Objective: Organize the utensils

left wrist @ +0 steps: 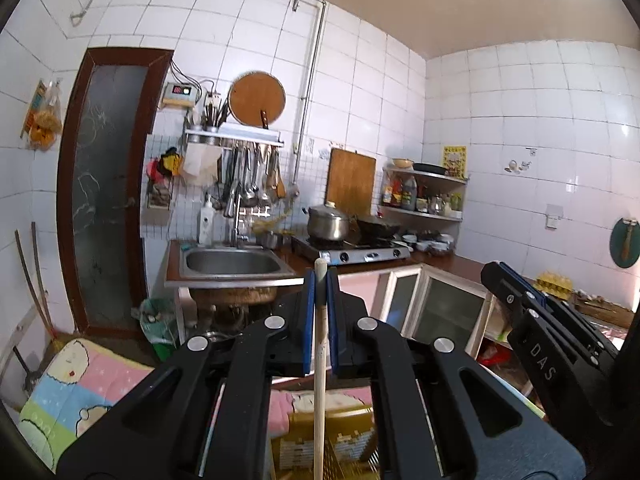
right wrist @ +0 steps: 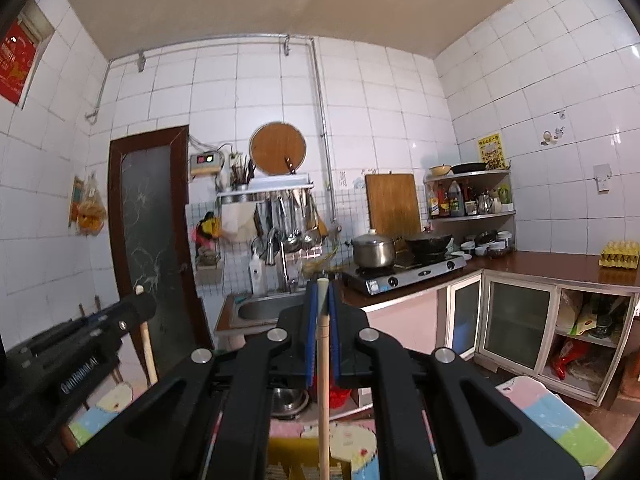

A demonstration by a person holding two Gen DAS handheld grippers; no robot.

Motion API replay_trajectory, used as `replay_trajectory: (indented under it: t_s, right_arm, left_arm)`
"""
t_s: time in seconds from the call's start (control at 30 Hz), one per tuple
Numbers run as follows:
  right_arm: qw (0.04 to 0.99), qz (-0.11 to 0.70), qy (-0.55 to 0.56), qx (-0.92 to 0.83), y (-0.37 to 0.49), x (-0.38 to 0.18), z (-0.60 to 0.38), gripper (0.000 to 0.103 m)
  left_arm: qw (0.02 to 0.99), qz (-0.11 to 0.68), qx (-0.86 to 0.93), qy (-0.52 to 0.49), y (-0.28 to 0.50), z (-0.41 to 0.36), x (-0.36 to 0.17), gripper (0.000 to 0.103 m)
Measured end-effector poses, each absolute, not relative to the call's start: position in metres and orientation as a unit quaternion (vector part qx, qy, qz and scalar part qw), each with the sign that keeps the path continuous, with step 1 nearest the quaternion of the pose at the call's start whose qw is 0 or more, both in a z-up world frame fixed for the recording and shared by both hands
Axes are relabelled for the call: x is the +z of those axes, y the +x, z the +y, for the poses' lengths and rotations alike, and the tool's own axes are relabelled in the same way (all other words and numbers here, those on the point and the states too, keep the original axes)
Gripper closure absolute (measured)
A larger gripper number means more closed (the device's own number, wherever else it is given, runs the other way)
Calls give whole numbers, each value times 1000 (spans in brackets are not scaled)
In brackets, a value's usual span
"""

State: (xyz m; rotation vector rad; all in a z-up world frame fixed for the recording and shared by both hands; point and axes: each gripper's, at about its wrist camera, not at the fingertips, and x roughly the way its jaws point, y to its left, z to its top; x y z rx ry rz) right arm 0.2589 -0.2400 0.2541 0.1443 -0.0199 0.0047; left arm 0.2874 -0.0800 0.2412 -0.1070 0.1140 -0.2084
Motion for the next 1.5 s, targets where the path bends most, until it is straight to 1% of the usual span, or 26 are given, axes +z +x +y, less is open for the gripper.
replay_trajectory:
  t_s: [0.13,0.33,0.47,0.77,0.83,0.9,1.13,1.5]
  right_arm:
    - [997,-18,70,-4,272,241,-237,97]
    - [998,-21,55,-13,292,208,-233,97]
    - [997,7,72,-6,306,188,-236,97]
    - [997,62,50,0,317,154,-222,97]
    - [997,72,42,1,318,148,-219,97]
    - [996,78,34,-1,317,145,-218,97]
    - [995,84,47,-5,315,153,-225,97]
    - [997,68,40,-4,311,165,-227,97]
  left_arm:
    - [994,45,-88,-43,302,-87,225,99]
    - [994,53,-83,-56,326,-85,191,99]
    - [993,72,-78,-57,338,-81,175,98]
    - [991,94,-66,-67,345,-70,150,98]
    - [990,93,-68,-76,343,-66,156,98]
    - [992,72,-71,-77,333,-62,168,98]
    - [993,35,-77,-80,326,-48,207,98]
    - [988,31,-98,-114,348,-48,218,98]
